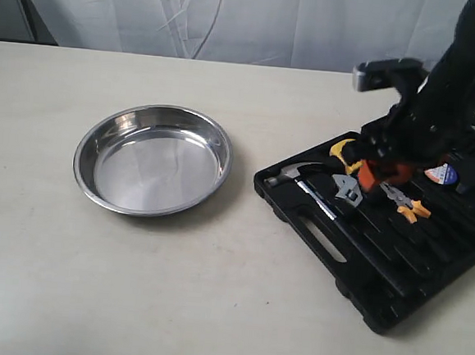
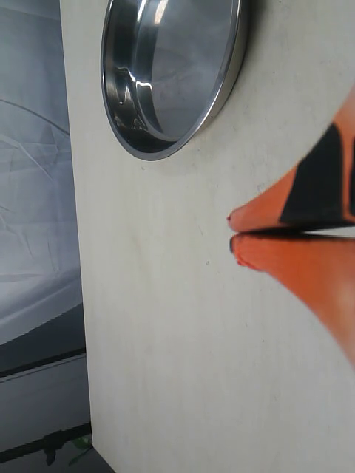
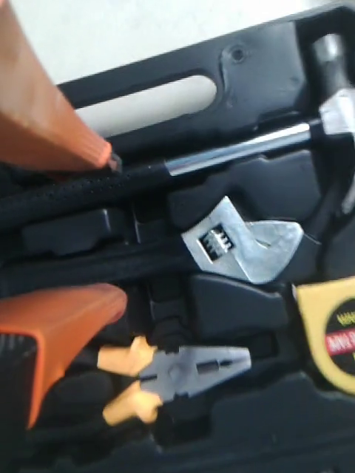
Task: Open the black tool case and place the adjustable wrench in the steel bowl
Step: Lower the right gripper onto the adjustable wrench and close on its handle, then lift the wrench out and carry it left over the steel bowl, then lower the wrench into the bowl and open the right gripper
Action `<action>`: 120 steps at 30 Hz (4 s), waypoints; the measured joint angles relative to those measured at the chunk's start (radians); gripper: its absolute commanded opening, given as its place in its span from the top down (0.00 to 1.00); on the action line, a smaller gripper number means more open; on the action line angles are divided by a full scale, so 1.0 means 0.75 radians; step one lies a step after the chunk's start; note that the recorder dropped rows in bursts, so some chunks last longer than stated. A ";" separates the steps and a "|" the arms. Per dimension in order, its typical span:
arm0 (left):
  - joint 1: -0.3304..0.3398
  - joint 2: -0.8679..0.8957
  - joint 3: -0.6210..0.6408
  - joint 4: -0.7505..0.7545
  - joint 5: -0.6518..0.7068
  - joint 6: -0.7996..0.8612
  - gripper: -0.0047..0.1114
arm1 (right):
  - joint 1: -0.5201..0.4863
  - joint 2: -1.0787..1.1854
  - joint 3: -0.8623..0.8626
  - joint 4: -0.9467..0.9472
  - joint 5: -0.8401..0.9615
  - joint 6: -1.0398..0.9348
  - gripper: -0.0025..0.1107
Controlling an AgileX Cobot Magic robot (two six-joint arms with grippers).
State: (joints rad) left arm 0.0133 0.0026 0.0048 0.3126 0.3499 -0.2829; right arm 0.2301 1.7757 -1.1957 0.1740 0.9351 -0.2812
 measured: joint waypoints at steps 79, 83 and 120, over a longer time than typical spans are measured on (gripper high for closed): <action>0.000 0.000 0.000 0.000 0.000 0.000 0.96 | 0.549 0.794 -1.036 0.437 -0.177 -0.432 0.99; 0.000 0.000 0.000 0.000 0.000 0.000 0.96 | 0.549 0.794 -1.036 0.474 -0.216 -0.435 0.99; 0.000 0.000 0.000 0.000 0.000 0.000 0.96 | 0.549 0.795 -1.039 0.427 -0.115 -0.438 0.98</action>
State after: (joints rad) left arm 0.0133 0.0026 0.0048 0.3126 0.3499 -0.2829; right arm 0.6417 2.3722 -1.9750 0.4946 0.8492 -0.6099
